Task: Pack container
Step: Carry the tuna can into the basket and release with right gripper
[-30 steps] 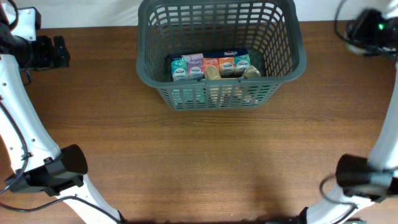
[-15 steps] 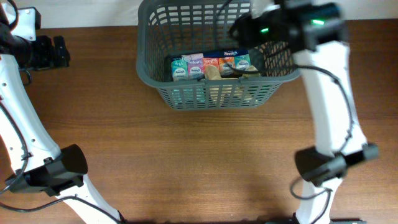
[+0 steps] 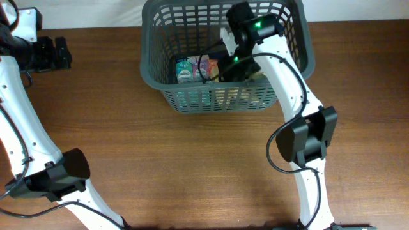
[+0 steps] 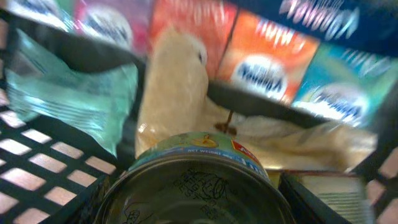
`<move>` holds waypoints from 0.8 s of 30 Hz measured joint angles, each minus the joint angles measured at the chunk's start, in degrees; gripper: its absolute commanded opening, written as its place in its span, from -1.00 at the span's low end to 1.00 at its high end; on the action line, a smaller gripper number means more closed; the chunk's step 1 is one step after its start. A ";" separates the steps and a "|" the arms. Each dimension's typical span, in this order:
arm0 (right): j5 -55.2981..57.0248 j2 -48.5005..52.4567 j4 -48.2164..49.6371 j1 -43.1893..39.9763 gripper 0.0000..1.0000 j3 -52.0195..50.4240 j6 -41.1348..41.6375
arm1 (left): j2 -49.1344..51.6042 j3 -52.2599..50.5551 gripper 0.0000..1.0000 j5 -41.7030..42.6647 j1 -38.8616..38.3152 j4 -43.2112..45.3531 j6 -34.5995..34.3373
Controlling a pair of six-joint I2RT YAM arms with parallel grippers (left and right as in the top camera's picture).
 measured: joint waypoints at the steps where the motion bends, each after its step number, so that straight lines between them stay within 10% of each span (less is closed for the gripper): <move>1: -0.02 0.26 -0.28 0.00 -0.90 -1.79 0.26 | 0.00 0.00 0.98 0.00 0.00 0.00 0.00; 3: -0.09 0.48 -0.09 0.00 0.29 -3.74 0.44 | 0.00 0.00 0.98 -0.02 0.00 0.02 0.00; 6: -0.24 0.50 1.38 0.00 0.77 -4.85 0.68 | 0.00 0.00 0.98 0.00 0.00 0.02 0.00; 13: -0.22 0.52 2.99 -0.44 0.94 -0.94 0.63 | 0.00 0.00 0.98 -0.02 0.00 0.02 0.00; 24: 0.42 -9.53 -7.17 -8.87 0.94 37.48 1.62 | 0.00 0.00 0.98 -0.02 0.00 0.02 0.00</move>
